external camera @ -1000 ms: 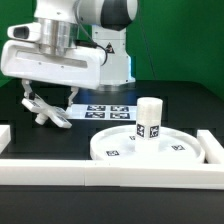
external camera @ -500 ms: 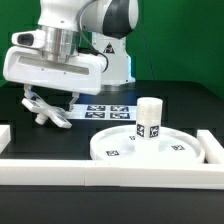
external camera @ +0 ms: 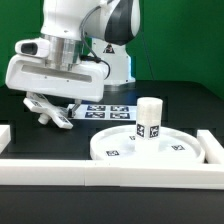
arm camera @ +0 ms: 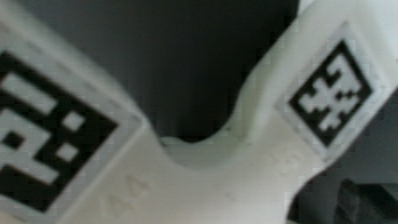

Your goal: Assemble round table

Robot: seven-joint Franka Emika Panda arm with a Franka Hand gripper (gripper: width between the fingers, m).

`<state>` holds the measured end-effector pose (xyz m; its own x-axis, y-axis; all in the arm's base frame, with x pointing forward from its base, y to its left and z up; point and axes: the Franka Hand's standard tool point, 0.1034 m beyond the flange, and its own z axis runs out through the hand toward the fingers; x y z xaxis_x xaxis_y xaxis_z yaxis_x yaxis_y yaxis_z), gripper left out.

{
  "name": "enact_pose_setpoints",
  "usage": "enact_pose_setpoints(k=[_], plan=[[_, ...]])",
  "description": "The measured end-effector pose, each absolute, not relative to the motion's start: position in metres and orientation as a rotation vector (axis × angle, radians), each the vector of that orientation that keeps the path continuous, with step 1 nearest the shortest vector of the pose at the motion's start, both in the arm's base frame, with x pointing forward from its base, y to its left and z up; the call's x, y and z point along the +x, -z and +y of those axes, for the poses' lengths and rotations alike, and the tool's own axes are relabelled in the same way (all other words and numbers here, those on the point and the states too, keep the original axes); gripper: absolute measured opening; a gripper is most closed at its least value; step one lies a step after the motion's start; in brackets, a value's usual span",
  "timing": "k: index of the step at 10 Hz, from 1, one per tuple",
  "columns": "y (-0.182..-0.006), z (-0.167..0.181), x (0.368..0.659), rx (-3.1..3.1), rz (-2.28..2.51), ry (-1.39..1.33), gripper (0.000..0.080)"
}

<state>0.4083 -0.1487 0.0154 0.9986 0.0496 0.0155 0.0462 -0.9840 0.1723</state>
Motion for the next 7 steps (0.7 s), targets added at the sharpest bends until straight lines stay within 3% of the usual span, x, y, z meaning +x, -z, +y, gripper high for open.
enact_pose_setpoints(k=[4,5,6,7], plan=[[-0.0114,-0.1537,0.4075,2.962,0.062,-0.021,0.0637],[-0.0115,-0.1538,0.4075,2.963,0.061,-0.022,0.0463],[-0.0116,-0.1540,0.4074,2.963,0.060,-0.022,0.0401],[-0.0116,-0.1545,0.4072,2.963,0.057,-0.021,0.0401]])
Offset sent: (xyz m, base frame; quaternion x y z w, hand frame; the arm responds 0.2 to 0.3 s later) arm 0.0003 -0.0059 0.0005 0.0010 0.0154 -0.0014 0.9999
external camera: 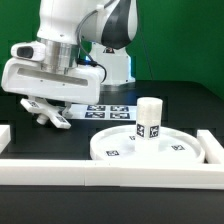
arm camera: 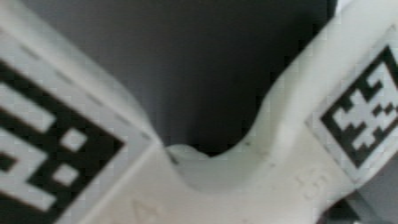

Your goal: Assemble round table

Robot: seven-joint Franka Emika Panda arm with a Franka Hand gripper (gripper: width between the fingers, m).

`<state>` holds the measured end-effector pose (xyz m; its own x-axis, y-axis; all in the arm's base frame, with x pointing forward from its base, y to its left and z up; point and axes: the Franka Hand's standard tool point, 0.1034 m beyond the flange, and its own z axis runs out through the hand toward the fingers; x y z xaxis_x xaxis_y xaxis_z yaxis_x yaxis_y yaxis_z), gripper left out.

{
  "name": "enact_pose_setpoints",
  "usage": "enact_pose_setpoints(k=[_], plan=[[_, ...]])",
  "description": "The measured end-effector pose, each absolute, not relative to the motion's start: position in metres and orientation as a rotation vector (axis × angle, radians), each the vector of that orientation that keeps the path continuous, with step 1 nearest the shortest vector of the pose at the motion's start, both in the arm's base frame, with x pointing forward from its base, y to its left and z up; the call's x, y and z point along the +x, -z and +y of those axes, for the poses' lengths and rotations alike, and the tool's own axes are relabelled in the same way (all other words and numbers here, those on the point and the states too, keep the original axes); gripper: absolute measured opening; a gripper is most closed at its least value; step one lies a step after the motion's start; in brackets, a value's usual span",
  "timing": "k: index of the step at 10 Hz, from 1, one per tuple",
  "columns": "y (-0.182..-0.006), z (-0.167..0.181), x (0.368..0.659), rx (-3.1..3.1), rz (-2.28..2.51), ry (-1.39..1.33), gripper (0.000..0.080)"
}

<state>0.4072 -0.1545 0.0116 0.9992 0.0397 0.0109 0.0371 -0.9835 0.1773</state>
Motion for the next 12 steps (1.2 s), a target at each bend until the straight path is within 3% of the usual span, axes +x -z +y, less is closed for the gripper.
enact_pose_setpoints(k=[4,7,8,10,11,12], plan=[[-0.020,-0.161,0.405,3.060,-0.037,0.112,0.0401],[-0.036,-0.122,0.423,3.129,-0.068,0.120,0.0402],[-0.049,-0.101,0.429,3.165,-0.094,0.145,0.0402],[-0.094,-0.074,0.456,3.235,-0.066,0.068,0.0402],[-0.106,-0.073,0.462,3.223,0.003,0.050,0.0402],[-0.103,-0.074,0.460,3.224,-0.008,0.054,0.0402]])
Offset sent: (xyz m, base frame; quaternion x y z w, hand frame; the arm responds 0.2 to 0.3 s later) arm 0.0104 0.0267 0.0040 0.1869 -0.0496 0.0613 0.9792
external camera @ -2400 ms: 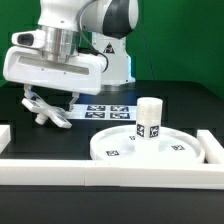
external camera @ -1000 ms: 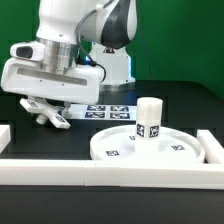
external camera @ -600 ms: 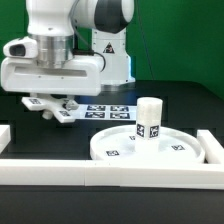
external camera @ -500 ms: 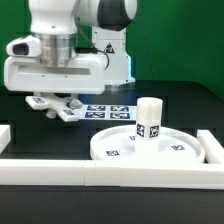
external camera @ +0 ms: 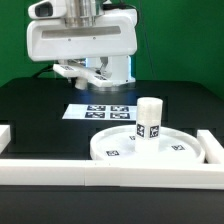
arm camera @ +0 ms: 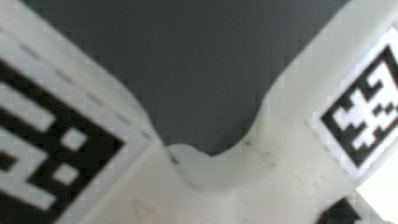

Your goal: Assemble round table

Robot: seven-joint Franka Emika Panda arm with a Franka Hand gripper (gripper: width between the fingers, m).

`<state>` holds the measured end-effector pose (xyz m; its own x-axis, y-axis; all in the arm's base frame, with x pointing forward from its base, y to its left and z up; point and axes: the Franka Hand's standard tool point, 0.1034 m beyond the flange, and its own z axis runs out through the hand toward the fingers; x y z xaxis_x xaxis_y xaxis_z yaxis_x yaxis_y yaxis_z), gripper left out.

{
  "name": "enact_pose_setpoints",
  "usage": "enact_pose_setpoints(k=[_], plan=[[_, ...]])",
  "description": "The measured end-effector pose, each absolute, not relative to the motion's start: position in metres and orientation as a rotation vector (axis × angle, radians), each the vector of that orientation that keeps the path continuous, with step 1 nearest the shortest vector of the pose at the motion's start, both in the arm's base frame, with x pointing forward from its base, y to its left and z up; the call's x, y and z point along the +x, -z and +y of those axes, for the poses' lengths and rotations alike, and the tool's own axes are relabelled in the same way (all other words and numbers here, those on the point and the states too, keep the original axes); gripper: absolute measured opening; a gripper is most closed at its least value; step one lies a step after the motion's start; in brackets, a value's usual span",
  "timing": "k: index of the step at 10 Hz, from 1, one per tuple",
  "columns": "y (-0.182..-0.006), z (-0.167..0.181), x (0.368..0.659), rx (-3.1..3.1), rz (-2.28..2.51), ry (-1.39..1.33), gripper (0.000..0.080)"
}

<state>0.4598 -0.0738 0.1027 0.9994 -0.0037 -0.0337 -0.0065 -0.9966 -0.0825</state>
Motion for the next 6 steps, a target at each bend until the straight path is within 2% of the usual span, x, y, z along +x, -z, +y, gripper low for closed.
enact_pose_setpoints(k=[3,4,6], plan=[[-0.101,-0.069,0.458,-3.047,0.039,-0.068,0.0403],[-0.104,-0.048,0.456,-2.993,0.105,-0.097,0.0403],[-0.116,-0.012,0.473,-2.916,0.162,-0.042,0.0403]])
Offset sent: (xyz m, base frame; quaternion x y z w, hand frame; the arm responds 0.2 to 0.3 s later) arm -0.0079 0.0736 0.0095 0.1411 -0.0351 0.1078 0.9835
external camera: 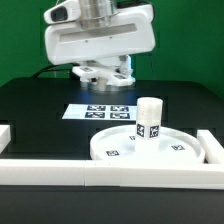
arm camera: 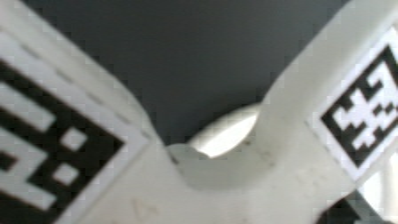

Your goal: Assemble round table

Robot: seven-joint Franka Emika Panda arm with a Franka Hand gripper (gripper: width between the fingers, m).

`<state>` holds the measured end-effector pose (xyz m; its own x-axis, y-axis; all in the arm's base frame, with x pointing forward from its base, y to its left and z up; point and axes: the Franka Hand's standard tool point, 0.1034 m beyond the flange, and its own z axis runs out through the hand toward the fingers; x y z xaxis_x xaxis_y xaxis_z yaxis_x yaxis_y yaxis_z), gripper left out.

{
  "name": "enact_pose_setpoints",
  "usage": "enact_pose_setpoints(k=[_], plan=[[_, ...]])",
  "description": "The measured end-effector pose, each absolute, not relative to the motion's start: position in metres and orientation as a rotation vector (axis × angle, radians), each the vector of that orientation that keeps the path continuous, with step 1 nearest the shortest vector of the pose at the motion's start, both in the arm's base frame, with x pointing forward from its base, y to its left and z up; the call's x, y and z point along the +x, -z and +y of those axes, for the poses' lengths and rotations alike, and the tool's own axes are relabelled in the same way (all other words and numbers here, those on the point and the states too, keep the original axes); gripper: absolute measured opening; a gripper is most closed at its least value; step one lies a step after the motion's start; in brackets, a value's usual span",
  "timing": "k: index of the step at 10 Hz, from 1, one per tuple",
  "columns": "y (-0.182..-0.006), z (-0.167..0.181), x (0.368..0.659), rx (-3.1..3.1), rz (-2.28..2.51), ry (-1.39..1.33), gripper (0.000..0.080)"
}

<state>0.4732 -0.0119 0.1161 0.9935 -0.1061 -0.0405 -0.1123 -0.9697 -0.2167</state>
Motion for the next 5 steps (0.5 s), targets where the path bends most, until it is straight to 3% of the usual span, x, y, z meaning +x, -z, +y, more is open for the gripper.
enact_pose_setpoints(k=[2,5], plan=[[-0.136,0.003,0.497,-2.874,0.142,0.134,0.0403],[-0.131,0.001,0.493,-2.878,0.155,0.115,0.0403]])
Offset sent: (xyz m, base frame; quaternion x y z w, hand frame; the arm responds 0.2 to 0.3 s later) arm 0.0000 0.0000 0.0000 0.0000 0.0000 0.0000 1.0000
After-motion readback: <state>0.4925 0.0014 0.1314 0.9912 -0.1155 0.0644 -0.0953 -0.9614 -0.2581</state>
